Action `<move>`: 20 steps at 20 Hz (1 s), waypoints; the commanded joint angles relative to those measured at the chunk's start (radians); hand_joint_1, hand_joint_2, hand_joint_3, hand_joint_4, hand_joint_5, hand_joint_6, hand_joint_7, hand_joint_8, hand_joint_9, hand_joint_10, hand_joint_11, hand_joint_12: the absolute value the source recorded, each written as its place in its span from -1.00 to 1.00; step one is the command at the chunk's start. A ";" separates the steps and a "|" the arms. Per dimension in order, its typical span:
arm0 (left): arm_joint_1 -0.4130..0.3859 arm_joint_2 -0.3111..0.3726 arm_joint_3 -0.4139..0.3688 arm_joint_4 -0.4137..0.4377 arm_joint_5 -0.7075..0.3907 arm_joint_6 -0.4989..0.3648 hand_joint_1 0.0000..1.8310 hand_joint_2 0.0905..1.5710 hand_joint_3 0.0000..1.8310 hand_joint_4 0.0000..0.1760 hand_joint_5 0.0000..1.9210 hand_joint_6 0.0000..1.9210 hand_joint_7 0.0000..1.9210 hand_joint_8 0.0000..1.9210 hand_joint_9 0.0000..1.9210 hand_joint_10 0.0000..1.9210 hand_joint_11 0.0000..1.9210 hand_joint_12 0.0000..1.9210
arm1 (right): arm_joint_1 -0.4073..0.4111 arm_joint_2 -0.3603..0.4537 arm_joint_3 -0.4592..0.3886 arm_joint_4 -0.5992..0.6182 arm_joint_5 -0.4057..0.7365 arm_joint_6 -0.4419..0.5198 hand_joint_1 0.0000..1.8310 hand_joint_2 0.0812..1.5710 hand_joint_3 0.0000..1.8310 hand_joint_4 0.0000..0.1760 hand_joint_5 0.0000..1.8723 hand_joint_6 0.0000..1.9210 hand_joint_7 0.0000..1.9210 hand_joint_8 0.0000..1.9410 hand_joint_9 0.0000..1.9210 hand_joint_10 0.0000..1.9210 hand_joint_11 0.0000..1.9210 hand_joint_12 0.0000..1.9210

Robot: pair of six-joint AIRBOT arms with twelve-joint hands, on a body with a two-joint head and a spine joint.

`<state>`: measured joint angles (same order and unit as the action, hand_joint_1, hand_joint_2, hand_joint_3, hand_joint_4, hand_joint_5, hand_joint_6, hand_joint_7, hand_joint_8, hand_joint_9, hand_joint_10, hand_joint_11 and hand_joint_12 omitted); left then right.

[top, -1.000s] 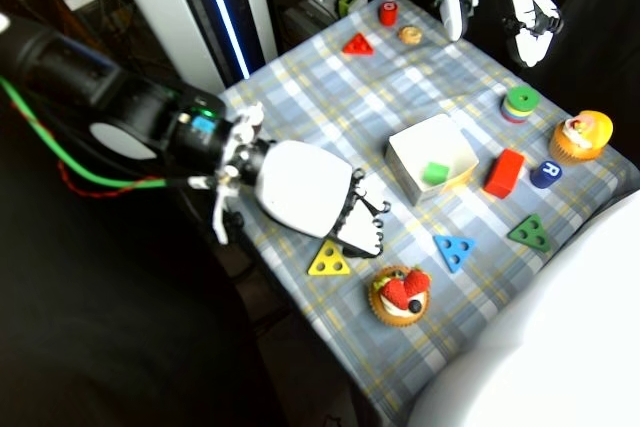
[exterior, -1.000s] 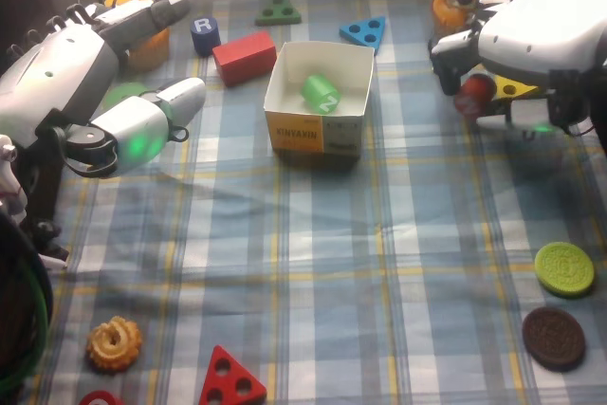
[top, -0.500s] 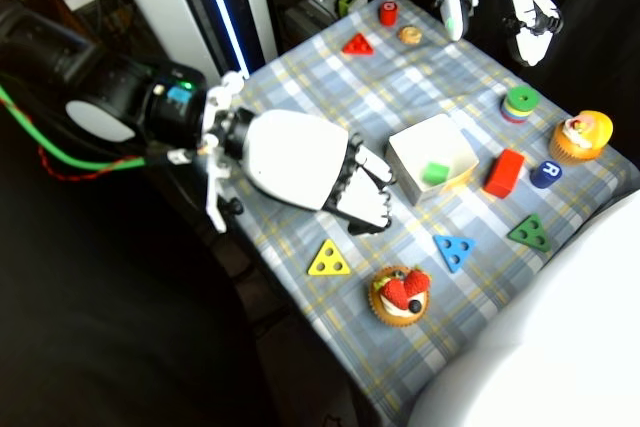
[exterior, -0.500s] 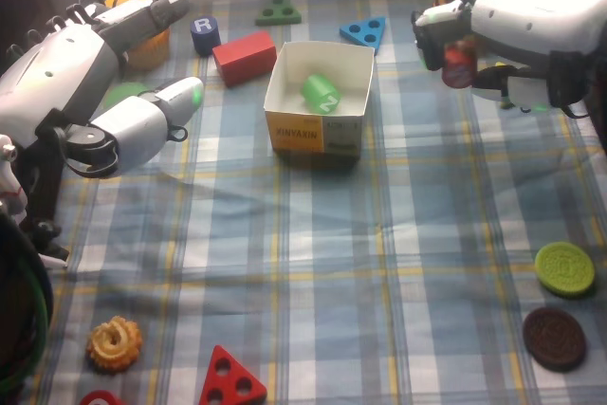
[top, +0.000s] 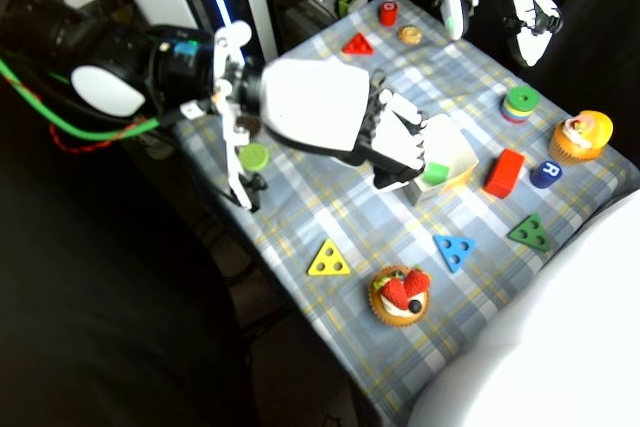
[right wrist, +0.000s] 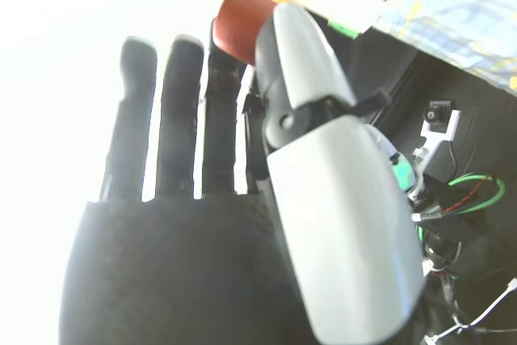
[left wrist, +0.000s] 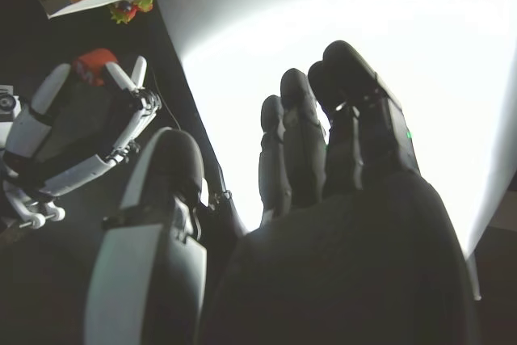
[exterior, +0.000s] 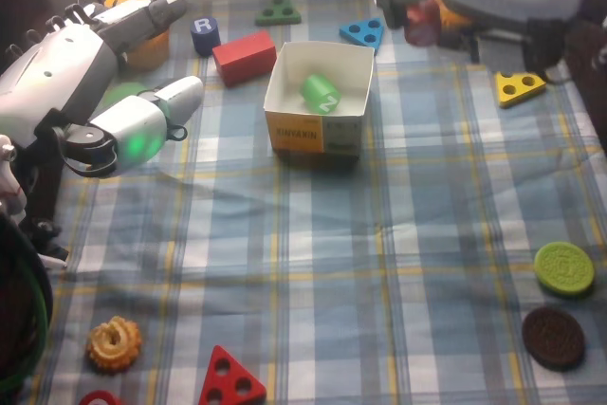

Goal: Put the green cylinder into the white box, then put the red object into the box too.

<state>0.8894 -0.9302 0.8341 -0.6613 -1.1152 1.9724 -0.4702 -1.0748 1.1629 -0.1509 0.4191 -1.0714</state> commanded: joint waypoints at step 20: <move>-0.007 0.002 0.001 0.045 -0.110 -0.013 -0.38 0.71 -1.00 -0.82 -0.63 -1.00 -0.61 -1.00 -0.94 -0.26 -1.00 0.42 | 0.040 -0.105 0.044 -0.004 0.063 0.003 -0.03 0.44 -1.00 -0.47 -0.85 -1.00 -0.77 -1.00 -0.88 -0.50 -1.00 0.05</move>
<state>0.8890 -0.9302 0.8330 -0.6621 -1.1149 1.9659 -0.4469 -1.1790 1.2030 -0.1593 0.3550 -1.0687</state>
